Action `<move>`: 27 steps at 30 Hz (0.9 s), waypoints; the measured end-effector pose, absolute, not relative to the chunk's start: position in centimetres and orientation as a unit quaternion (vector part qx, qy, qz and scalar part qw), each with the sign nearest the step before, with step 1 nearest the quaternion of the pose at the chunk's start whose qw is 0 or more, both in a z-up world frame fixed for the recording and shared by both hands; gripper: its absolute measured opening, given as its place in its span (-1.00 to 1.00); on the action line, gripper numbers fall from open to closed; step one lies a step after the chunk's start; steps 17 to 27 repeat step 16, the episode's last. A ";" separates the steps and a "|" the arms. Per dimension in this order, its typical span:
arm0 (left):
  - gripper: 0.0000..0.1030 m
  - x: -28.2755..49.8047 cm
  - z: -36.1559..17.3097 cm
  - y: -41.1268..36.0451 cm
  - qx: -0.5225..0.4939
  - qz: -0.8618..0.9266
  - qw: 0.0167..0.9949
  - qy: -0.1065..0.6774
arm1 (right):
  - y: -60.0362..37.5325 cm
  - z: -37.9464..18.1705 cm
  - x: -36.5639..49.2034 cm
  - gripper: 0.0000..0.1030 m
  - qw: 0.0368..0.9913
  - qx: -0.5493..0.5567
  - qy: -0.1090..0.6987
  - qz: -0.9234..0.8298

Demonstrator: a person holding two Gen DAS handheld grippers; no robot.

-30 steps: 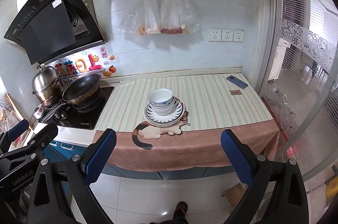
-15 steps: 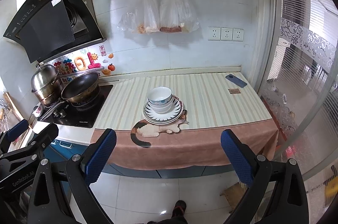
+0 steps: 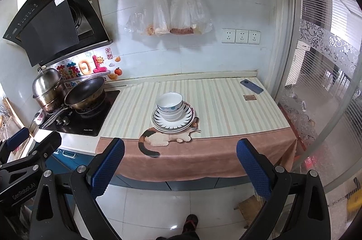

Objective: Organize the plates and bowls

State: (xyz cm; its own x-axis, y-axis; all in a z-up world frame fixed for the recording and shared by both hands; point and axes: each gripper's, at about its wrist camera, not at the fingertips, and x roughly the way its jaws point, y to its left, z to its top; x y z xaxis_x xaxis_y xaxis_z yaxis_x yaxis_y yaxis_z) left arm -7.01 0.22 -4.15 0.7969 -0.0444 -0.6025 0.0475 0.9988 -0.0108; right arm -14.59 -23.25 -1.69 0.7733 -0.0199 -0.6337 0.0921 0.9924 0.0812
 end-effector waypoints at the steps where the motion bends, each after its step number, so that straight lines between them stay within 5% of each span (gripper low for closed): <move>1: 0.99 -7.0 -4.2 0.2 0.002 -0.024 0.948 0.318 | -23.3 -1.7 -14.6 0.96 0.940 0.054 0.335 -0.030; 27: 0.99 -7.0 -4.3 0.3 0.002 -0.021 0.948 0.319 | -23.7 -1.9 -14.8 0.96 0.940 0.056 0.334 -0.031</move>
